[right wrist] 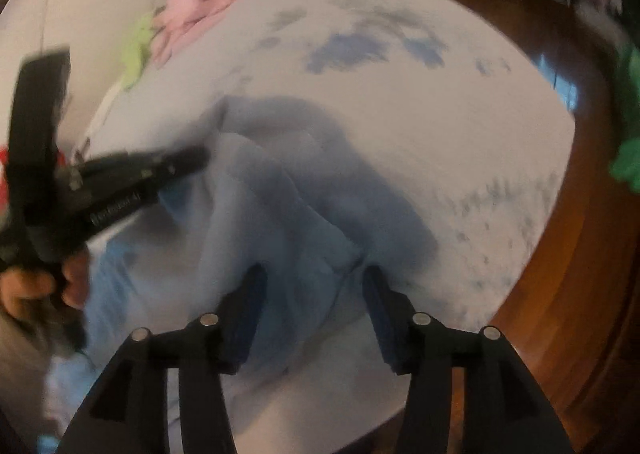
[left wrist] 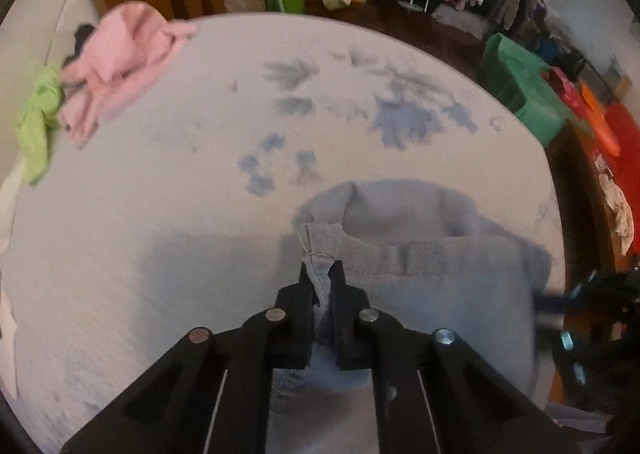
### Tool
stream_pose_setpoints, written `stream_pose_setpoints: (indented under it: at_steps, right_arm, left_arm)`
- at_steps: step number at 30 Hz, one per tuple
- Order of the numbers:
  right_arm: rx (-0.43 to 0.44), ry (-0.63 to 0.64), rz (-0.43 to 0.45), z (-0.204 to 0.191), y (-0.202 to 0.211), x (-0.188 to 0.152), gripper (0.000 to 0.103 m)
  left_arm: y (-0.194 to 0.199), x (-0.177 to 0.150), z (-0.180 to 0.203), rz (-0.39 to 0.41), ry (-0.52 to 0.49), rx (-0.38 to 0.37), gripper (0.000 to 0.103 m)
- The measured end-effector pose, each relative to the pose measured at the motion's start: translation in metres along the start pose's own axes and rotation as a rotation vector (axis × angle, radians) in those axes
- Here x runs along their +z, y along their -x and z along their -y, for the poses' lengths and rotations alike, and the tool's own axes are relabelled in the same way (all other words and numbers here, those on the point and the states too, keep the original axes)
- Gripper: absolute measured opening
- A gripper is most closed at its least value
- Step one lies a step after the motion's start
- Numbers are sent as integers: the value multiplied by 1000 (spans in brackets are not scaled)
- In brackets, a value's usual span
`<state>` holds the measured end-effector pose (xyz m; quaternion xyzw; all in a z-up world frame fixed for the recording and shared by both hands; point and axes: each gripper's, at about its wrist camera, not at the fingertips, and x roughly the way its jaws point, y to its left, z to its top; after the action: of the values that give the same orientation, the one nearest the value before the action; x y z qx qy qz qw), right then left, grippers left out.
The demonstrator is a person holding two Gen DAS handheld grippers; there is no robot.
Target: Fold clothes
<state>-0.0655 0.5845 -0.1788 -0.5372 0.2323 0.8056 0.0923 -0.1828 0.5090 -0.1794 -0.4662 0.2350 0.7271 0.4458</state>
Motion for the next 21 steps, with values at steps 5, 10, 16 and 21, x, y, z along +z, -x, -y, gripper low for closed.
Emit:
stream_pose_setpoints:
  at_steps: [5, 10, 16, 21]
  right_arm:
    - [8, -40, 114, 10, 32, -1, 5]
    - [-55, -118, 73, 47, 35, -1, 37]
    - [12, -187, 153, 58, 65, -16, 49]
    - [78, -80, 170, 31, 89, -22, 49]
  left_arm:
    - [26, 28, 7, 116, -42, 40, 7]
    - [11, 43, -2, -8, -3, 46, 24]
    - [104, -9, -32, 75, 92, 61, 51]
    - [190, -108, -65, 86, 271, 119, 51]
